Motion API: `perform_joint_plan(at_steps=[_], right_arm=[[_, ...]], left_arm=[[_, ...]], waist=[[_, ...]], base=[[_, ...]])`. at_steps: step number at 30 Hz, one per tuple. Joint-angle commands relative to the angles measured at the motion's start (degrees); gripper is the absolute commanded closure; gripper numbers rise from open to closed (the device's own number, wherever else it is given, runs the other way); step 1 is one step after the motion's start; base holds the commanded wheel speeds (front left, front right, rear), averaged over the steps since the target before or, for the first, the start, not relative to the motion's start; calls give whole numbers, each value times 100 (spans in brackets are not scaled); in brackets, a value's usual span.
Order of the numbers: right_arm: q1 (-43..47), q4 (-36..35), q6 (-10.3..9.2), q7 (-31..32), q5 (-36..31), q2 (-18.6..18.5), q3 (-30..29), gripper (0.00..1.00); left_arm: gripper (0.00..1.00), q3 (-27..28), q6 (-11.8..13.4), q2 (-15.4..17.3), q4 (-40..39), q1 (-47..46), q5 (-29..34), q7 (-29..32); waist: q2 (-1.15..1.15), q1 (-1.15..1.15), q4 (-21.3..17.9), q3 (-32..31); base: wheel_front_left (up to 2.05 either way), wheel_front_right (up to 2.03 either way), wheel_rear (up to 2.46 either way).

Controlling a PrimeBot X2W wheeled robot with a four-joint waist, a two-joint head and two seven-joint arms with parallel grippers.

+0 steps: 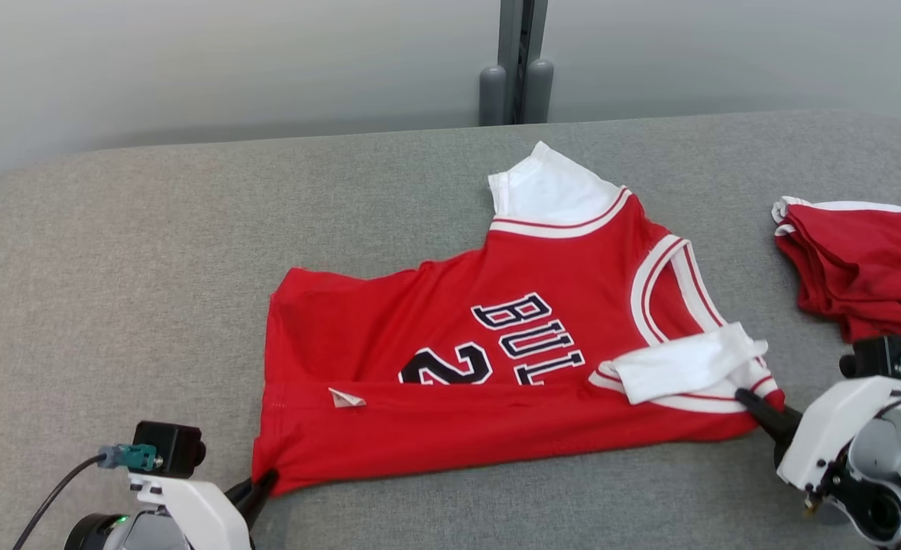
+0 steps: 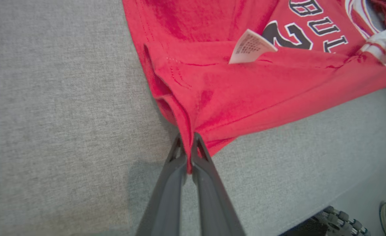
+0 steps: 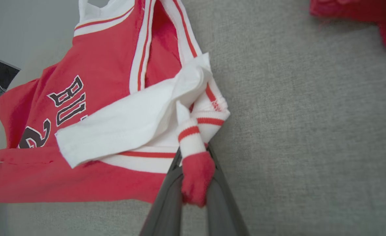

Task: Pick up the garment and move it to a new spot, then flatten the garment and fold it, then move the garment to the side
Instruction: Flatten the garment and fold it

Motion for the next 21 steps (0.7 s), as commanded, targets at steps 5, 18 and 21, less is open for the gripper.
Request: perform_joint_plan(at_steps=[5, 18, 21], right_arm=[[475, -273, -1, -86, -28, -129, -155, 100], [1407, -1057, -1, 375, -683, -184, -888, 100], [1542, -1187, -1, 570, -916, -48, -1178, 12]], left_arm=[[100, 14, 231, 322, -327, 265, -34, 111], [100, 52, 722, 815, -1233, 810, -275, 362], [0, 50, 806, 794, -1339, 847, -297, 393]], waist=[[0, 0, -60, -6], [0, 0, -193, -48], [0, 0, -198, -43]], base=[[0, 0, 0], [0, 0, 0], [0, 0, 0]])
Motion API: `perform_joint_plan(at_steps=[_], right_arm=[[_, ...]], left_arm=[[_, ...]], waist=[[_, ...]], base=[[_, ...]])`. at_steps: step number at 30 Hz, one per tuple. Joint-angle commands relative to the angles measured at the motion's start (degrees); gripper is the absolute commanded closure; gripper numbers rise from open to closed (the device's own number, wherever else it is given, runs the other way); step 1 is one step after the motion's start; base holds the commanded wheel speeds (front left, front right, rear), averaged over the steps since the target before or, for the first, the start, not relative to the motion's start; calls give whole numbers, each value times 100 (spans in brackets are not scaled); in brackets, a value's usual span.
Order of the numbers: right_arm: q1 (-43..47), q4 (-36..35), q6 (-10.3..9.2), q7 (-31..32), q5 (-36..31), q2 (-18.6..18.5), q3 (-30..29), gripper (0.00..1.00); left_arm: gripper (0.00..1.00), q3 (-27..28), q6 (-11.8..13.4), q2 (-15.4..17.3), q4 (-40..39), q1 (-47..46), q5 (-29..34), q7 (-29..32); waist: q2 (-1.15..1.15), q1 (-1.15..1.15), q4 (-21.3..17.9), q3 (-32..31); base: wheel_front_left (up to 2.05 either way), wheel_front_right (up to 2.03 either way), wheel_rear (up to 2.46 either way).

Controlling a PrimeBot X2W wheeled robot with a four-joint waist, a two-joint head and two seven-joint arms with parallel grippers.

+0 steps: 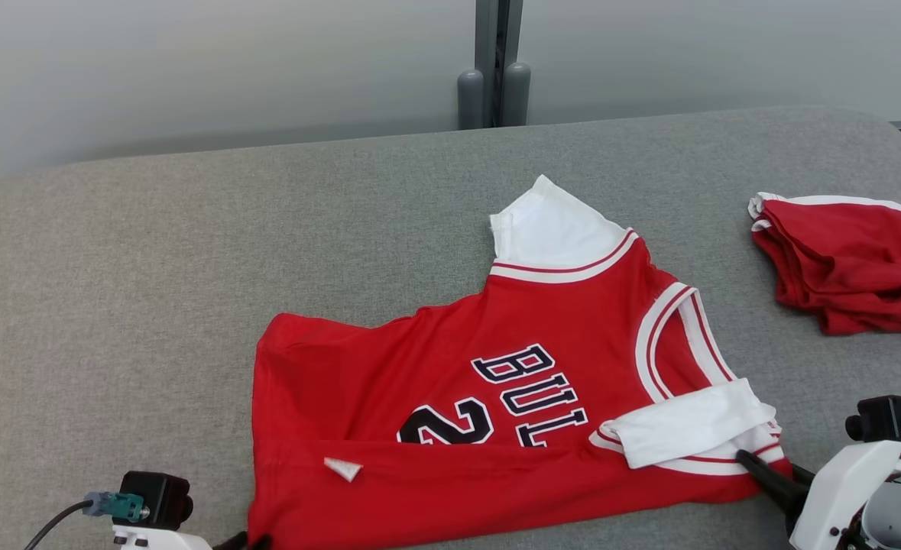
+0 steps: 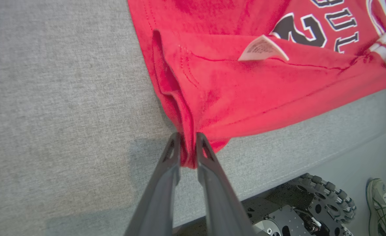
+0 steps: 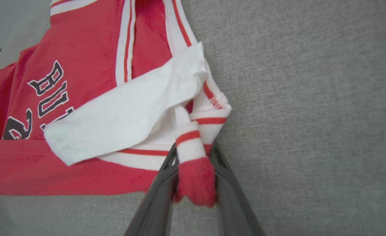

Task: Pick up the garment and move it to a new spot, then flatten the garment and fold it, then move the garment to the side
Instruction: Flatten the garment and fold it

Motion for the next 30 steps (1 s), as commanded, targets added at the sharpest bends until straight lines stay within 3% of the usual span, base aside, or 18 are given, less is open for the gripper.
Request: perform_joint_plan(at_steps=[1, 6, 13, 21, 25, 30], right_arm=[[90, -56, -1, 79, -112, 41, -145, 0], [263, -373, 0, 396, -540, 294, -681, 0], [533, -1433, 0, 745, -1102, 643, -1718, 0], [-137, -1953, 0, 893, -1728, 1037, -2365, 0], [-879, -1777, 0, 635, -1956, 1181, -2331, 0], [-1865, -1185, 0, 260, -2153, 1137, -1996, 0]], left_arm=[[0, 13, 49, 30, -20, 66, -37, 39], [0, 15, 118, 78, -72, -29, 33, 85], [0, 315, 306, 81, -129, -277, 335, -441], [0, 569, 628, -184, 28, -803, 797, -979], [0, 559, 533, -447, 358, -1272, 1016, -1124], [0, 399, 225, -804, 919, -1902, 1178, -1058]], waist=[[0, 0, 3, 9], [0, 0, 17, 36], [0, 0, 46, 50], [0, 0, 35, 302], [0, 0, 113, 561], [0, 0, 278, 909]], base=[[0, 0, 0], [0, 0, 0], [0, 0, 0], [0, 0, 0], [0, 0, 0], [0, 0, 0]])
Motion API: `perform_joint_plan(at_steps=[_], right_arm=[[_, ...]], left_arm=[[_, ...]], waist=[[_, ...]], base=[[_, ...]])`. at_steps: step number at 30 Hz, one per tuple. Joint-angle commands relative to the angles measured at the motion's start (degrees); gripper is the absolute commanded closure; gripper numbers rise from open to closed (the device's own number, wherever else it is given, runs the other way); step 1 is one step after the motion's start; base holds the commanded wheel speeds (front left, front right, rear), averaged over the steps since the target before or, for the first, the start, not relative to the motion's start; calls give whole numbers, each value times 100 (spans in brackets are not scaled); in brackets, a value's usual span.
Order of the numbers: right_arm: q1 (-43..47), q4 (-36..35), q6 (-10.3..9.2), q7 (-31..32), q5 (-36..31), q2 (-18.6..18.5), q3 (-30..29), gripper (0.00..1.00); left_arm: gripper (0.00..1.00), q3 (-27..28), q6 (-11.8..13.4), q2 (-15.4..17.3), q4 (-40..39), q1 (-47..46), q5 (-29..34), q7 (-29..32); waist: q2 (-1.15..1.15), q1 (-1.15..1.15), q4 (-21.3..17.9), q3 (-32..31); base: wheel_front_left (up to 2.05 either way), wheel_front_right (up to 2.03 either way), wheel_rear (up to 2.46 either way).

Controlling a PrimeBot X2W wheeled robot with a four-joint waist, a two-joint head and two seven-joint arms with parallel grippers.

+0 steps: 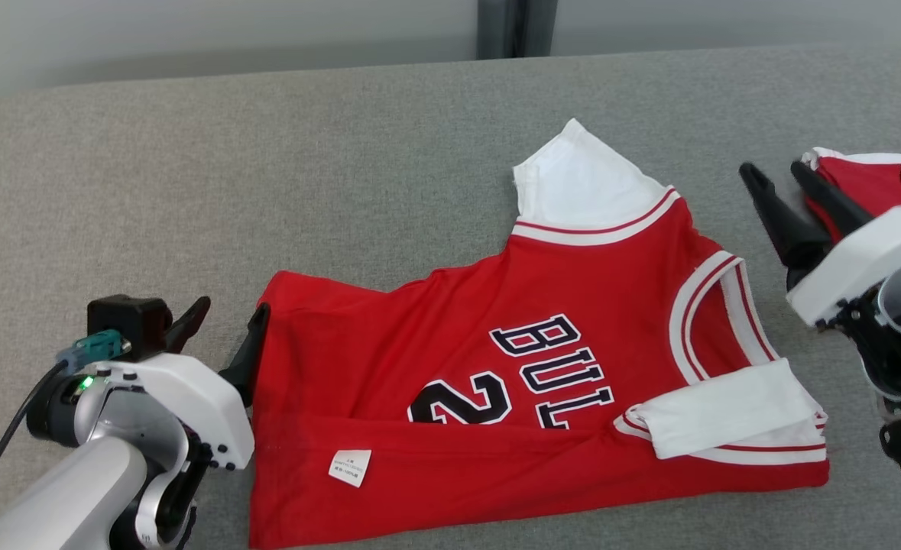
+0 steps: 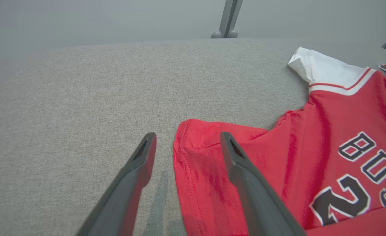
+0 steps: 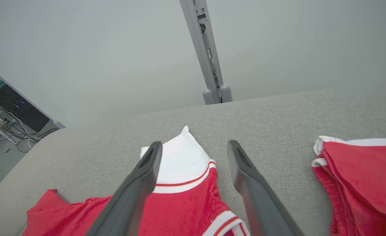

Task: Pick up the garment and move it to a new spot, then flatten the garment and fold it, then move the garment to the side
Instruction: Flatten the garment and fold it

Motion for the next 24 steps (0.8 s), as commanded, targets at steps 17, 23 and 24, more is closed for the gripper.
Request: perform_joint_plan(at_steps=[17, 23, 24], right_arm=[[-2599, 2489, 1, -693, 136, -376, 1327, 0], [-3206, 3271, 1, -681, 245, -380, 1776, 0], [-3296, 3387, 1, -675, 262, -384, 1841, 0]], left_arm=[[0, -424, -1006, -839, 1334, -1501, 120, 439], [0, -529, -1258, -1034, 1447, -1767, 73, 589], [0, -549, -1281, -1058, 1448, -1813, 88, 594]], waist=[[0, 0, 727, 1067], [0, 0, 894, 1269], [0, 0, 920, 1304]], base=[[0, 0, 0], [0, 0, 0], [0, 0, 0]])
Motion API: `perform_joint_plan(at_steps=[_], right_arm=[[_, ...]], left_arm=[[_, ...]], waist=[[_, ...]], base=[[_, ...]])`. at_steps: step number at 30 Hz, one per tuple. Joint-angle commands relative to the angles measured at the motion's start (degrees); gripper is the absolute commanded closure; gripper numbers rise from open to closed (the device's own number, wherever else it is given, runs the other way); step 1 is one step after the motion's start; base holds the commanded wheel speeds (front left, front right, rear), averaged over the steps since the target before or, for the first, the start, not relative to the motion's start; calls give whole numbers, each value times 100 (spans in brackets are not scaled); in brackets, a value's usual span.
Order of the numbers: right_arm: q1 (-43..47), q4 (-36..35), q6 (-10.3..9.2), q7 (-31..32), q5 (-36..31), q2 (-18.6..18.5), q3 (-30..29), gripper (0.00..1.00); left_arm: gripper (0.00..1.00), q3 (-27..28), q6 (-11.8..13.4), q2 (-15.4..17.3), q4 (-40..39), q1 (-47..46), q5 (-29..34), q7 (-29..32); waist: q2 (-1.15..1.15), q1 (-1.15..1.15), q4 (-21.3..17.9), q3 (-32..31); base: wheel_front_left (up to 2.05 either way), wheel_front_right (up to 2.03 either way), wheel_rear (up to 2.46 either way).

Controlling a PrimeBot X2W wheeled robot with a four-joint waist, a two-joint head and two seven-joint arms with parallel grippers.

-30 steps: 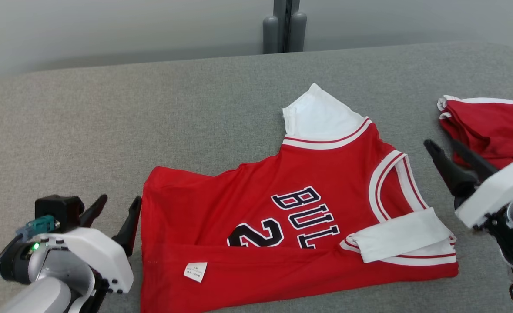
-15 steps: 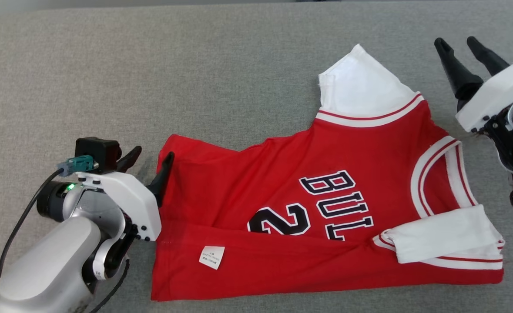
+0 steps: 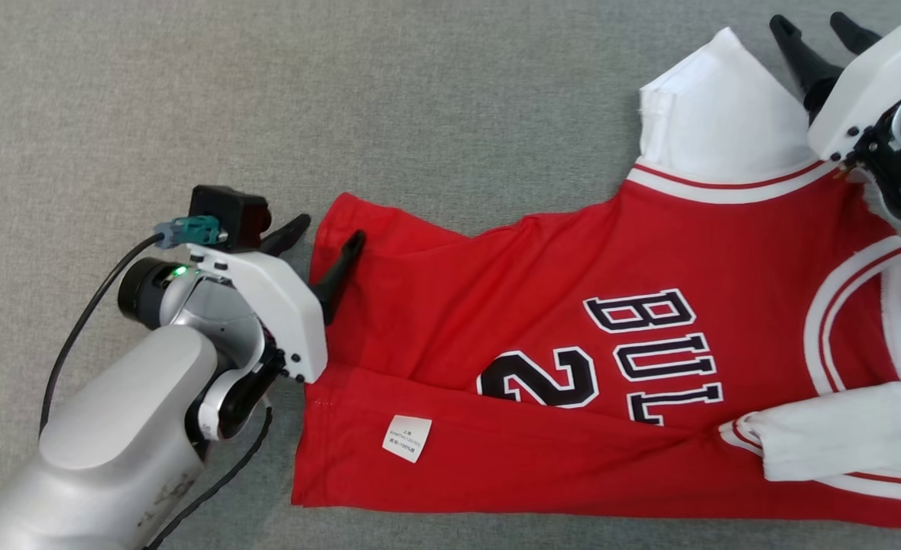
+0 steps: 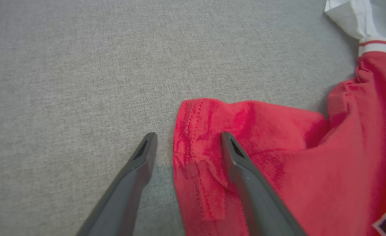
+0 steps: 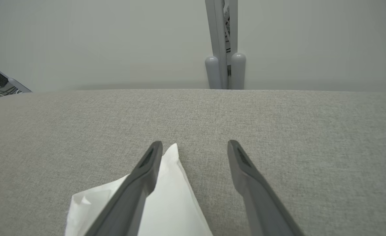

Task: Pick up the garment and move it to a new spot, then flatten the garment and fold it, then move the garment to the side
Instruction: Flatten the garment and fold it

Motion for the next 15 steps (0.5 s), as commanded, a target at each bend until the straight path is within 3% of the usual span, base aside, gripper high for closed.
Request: perform_joint_plan(at_steps=[1, 15], right_arm=[[-108, 81, 1, 9, 31, -38, 48, 0], [-597, 892, 1, 368, 579, 76, 978, 0]], left_arm=[[0, 0, -41, -11, 4, -130, 4, -15], [0, -160, -225, -257, -9, -277, -46, 115]], waist=[[0, 0, 71, 77], [0, 0, 298, 323]], base=[[0, 0, 0], [0, 0, 0]])
